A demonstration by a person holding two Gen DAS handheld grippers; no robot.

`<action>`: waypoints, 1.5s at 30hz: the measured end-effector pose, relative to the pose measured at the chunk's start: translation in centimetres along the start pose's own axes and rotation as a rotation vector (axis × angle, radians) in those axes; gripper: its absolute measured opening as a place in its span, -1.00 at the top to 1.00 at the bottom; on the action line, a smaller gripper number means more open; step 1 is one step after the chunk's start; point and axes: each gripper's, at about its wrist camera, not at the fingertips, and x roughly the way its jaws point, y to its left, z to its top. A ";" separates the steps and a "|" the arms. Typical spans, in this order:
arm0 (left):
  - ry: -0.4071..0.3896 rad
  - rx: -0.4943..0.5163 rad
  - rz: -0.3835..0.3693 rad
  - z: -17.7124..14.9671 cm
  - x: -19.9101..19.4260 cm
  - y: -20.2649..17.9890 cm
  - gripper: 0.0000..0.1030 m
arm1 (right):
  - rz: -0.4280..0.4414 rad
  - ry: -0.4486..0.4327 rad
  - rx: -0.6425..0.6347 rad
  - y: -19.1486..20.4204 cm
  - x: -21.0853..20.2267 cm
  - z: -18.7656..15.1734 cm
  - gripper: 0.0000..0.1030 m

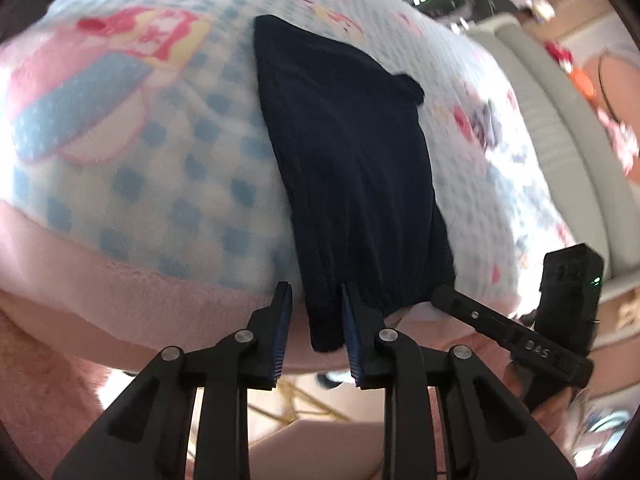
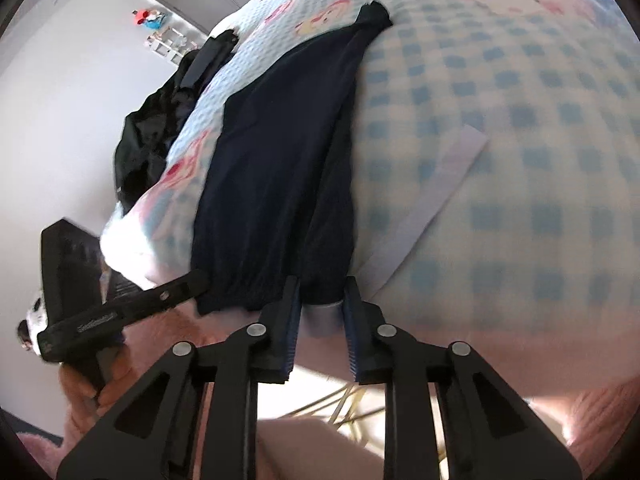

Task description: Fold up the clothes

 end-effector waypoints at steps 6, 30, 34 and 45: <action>0.028 -0.009 -0.006 0.6 -0.9 1.8 0.26 | -0.047 -0.017 -0.022 -0.1 -2.0 0.1 0.57; -0.014 0.294 -0.064 20.5 10.0 -11.3 0.31 | -0.201 -0.142 -0.005 -4.5 2.3 19.1 0.29; 0.032 0.369 -0.035 21.5 12.8 -12.5 0.31 | -0.158 -0.176 -0.007 -4.7 2.5 20.1 0.26; -0.071 0.306 -0.008 22.7 12.7 -10.8 0.31 | -0.291 -0.262 -0.026 -5.5 2.3 20.9 0.28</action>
